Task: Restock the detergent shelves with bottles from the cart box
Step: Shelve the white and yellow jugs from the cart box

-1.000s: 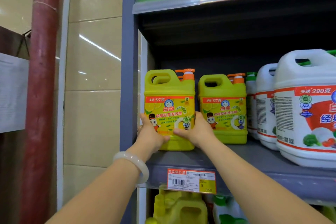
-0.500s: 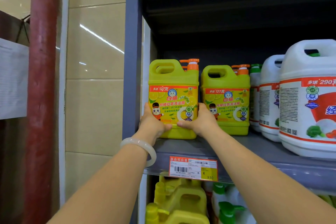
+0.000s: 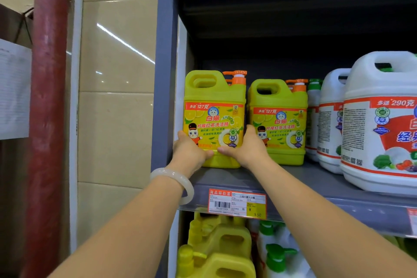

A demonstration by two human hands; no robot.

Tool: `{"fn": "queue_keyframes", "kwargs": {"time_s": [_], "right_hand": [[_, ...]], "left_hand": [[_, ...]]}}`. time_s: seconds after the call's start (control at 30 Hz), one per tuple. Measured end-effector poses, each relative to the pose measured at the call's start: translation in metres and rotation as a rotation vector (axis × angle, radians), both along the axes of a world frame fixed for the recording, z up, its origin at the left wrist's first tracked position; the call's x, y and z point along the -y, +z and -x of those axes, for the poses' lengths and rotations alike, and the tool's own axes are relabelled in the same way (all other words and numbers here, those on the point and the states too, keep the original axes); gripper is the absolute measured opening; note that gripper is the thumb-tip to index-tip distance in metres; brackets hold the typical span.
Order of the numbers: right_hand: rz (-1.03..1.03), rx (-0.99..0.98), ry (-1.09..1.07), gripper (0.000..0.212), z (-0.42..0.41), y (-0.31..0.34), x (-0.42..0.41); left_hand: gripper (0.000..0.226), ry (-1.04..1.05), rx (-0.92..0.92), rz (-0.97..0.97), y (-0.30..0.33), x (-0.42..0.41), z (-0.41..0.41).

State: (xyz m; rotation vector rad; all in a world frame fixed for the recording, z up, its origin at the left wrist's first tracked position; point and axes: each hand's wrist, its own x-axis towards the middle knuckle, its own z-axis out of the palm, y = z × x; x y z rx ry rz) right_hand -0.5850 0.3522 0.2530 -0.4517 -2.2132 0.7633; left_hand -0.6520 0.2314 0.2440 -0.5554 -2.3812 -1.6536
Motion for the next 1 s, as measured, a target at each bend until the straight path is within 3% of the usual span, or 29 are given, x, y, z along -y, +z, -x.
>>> {"fn": "queue_keyframes", "kwargs": {"time_s": [0.07, 0.17, 0.33, 0.47, 0.53, 0.63, 0.73, 0.87, 1.0], "right_hand": [[-0.044, -0.068, -0.034, 0.093, -0.01, 0.001, 0.006], [-0.25, -0.113, -0.067, 0.078, -0.033, 0.006, 0.02], [-0.53, -0.023, 0.09, 0.067, -0.085, 0.007, 0.074], [-0.668, 0.086, 0.312, 0.063, -0.108, -0.04, 0.133], [-0.689, 0.17, 0.434, 0.067, -0.108, -0.086, 0.165], [-0.652, 0.4, 0.61, 0.073, -0.111, -0.168, 0.214], [-0.611, 0.615, 0.8, 0.067, -0.117, -0.258, 0.257], [-0.544, 0.874, 0.915, 0.053, -0.127, -0.371, 0.294], [-0.436, 1.139, 0.942, 0.046, -0.132, -0.475, 0.311]], "left_hand": [[0.074, 0.063, -0.212, 0.126, -0.004, 0.003, -0.015], [0.069, 0.049, -0.539, 0.278, -0.003, 0.017, -0.052], [0.055, 0.071, -0.748, 0.399, -0.001, 0.079, -0.105], [0.05, 0.15, -0.787, 0.557, -0.052, 0.156, -0.128], [0.055, 0.222, -0.642, 0.677, -0.099, 0.195, -0.134], [0.066, 0.249, -0.237, 0.93, -0.184, 0.252, -0.149], [0.062, 0.219, 0.147, 1.077, -0.27, 0.304, -0.174], [0.044, 0.171, 0.536, 1.097, -0.369, 0.355, -0.201], [0.047, 0.076, 0.714, 1.046, -0.455, 0.38, -0.215]]}}
